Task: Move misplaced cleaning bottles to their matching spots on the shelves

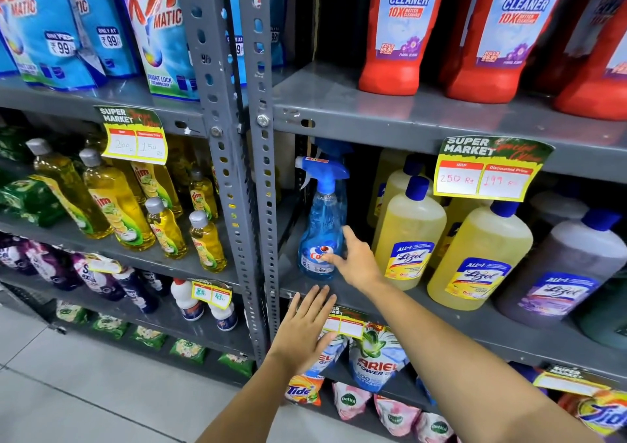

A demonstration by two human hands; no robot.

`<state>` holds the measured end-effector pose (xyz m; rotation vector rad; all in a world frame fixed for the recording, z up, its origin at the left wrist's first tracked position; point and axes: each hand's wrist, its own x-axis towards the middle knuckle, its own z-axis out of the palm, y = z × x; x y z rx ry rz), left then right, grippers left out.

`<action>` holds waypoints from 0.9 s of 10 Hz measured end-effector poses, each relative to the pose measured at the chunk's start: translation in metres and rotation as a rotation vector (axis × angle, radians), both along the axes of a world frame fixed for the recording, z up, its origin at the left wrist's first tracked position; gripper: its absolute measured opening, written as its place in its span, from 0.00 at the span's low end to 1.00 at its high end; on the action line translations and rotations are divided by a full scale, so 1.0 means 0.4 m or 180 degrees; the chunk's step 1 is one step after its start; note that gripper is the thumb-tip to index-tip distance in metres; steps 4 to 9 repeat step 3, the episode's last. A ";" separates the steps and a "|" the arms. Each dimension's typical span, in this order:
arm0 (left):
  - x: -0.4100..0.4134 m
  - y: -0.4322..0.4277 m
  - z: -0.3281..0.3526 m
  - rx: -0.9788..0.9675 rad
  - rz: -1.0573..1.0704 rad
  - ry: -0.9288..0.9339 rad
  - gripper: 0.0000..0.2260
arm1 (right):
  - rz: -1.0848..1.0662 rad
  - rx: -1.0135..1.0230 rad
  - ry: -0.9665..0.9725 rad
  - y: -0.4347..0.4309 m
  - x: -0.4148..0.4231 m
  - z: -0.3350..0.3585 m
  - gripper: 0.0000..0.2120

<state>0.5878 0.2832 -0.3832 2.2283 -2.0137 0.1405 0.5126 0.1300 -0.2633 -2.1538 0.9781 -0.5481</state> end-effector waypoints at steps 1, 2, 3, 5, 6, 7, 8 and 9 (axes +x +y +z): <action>0.001 -0.051 0.054 -0.0110 -0.0092 -0.0169 0.30 | -0.0173 0.0000 -0.0111 -0.034 -0.021 0.050 0.28; 0.011 -0.061 0.051 -0.0286 -0.0043 -0.0232 0.29 | -0.0052 -0.0060 -0.0059 -0.036 -0.007 0.059 0.28; -0.008 -0.033 0.023 -0.0284 0.0021 -0.0100 0.28 | -0.0094 0.0062 -0.0147 -0.010 -0.021 0.051 0.35; -0.008 -0.033 0.023 -0.0284 0.0021 -0.0100 0.28 | -0.0094 0.0062 -0.0147 -0.010 -0.021 0.051 0.35; -0.008 -0.033 0.023 -0.0284 0.0021 -0.0100 0.28 | -0.0094 0.0062 -0.0147 -0.010 -0.021 0.051 0.35; -0.008 -0.033 0.023 -0.0284 0.0021 -0.0100 0.28 | -0.0094 0.0062 -0.0147 -0.010 -0.021 0.051 0.35; -0.008 -0.033 0.023 -0.0284 0.0021 -0.0100 0.28 | -0.0094 0.0062 -0.0147 -0.010 -0.021 0.051 0.35; -0.008 -0.033 0.023 -0.0284 0.0021 -0.0100 0.28 | -0.0094 0.0062 -0.0147 -0.010 -0.021 0.051 0.35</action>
